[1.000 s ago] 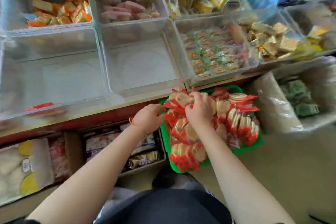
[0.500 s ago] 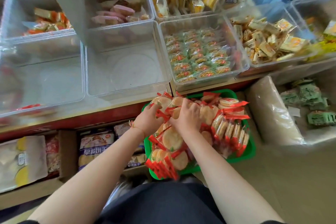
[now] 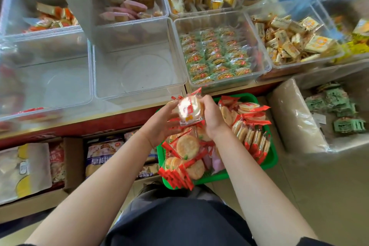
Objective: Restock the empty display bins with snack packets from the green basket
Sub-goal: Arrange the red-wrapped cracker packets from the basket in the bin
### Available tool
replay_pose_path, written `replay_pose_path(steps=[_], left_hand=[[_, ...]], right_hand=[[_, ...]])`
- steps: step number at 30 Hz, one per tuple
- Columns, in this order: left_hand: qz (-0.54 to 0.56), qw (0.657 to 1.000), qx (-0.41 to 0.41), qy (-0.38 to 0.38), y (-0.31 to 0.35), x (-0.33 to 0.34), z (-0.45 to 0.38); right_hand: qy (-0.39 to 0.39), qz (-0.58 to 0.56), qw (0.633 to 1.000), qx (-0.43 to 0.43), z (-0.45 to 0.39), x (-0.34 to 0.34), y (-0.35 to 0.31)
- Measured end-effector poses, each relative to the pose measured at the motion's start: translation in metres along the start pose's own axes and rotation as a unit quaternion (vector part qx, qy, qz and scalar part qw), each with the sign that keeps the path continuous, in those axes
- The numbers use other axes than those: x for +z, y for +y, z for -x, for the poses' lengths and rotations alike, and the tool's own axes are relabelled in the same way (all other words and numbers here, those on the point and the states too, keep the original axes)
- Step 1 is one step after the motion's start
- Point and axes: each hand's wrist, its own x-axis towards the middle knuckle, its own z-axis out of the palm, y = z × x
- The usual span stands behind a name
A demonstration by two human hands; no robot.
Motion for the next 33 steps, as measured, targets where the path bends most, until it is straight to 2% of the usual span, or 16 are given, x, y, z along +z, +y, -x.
replay_pose_path(steps=[1,3,5,7,9,12,14,16,18,20,23,27,29,33], left_hand=[[0.028,0.999,-0.01,-0.023,-0.002,0.0,0.002],[0.045,0.998,-0.015,-0.041,-0.01,-0.003,0.004],[0.048,0.999,-0.008,-0.01,-0.018,-0.01,0.003],[0.056,0.997,-0.006,0.054,-0.026,-0.021,0.001],[0.048,0.993,-0.005,0.106,-0.034,-0.034,0.001],[0.032,0.991,-0.02,0.128,-0.047,-0.047,0.001],[0.037,0.991,-0.023,0.126,-0.051,-0.051,0.002],[0.055,0.991,-0.023,0.123,-0.052,-0.052,0.003],[0.063,0.99,-0.025,0.125,-0.05,-0.053,0.004],[0.062,0.99,-0.023,0.128,-0.045,-0.055,0.004],[0.041,0.987,0.009,0.153,-0.041,-0.062,0.005],[-0.02,0.976,0.069,0.205,-0.036,-0.074,0.017],[-0.031,0.978,0.078,0.191,-0.033,-0.084,0.027],[0.008,0.992,0.07,0.1,-0.02,-0.108,0.05]], right_hand=[[0.012,0.013,1.0,-0.006,0.001,0.004,0.004],[0.027,0.11,0.993,-0.047,0.004,0.01,0.01],[0.039,0.218,0.972,-0.079,0.011,0.01,0.016],[0.086,0.318,0.939,-0.099,0.016,0.004,0.022],[0.096,0.445,0.886,-0.09,0.02,-0.003,0.028],[0.017,0.633,0.774,-0.005,0.022,-0.002,0.046],[0.003,0.706,0.708,0.013,0.025,0.005,0.06],[0.031,0.726,0.687,-0.002,0.024,0.012,0.072],[0.059,0.704,0.708,-0.003,0.021,0.014,0.077],[0.051,0.664,0.746,0.014,0.02,0.013,0.07],[-0.01,0.581,0.814,0.033,0.021,0.011,0.047],[0.001,0.39,0.92,0.026,0.033,0.024,0.017],[-0.011,0.345,0.938,-0.009,0.036,0.042,0.01],[-0.075,0.37,0.923,-0.071,0.046,0.091,0.008]])
